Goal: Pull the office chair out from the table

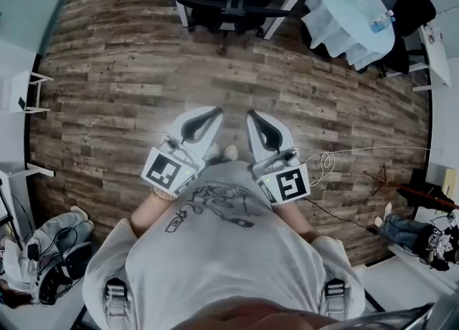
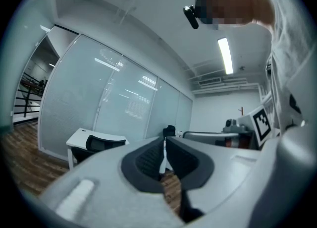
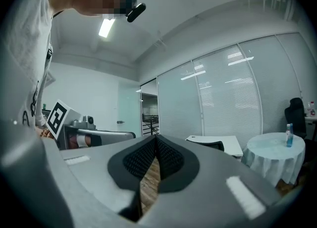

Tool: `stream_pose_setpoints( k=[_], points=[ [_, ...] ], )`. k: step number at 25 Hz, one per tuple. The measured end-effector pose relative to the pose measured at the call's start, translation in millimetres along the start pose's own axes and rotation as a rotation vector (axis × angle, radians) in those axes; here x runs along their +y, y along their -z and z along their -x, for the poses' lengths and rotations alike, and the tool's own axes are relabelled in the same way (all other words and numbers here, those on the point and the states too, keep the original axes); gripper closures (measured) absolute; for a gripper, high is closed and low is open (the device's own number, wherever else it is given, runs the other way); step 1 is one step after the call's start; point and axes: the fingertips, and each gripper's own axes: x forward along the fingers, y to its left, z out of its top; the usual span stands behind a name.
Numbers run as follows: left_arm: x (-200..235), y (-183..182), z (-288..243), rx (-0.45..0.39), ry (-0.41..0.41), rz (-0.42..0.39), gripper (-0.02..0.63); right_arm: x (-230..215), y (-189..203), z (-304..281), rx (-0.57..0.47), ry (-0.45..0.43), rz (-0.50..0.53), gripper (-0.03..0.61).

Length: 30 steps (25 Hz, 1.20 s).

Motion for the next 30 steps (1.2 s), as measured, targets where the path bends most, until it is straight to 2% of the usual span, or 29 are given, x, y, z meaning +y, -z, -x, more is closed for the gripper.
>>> stream_pose_setpoints(
  k=[9,14,22,30],
  points=[
    [24,8,17,0.017,-0.025,0.013,0.605,14,9,-23,0.021,-0.025,-0.004,0.572],
    [32,16,4,0.023,-0.038,0.017,0.611,-3,17,-31,0.026,-0.032,-0.009,0.572],
    [63,21,-53,0.035,-0.057,0.017,0.611,-61,23,-65,0.036,-0.058,0.000,0.572],
    [101,18,-147,0.066,-0.048,-0.005,0.611,-150,20,-109,0.033,-0.077,0.003,0.572]
  ],
)
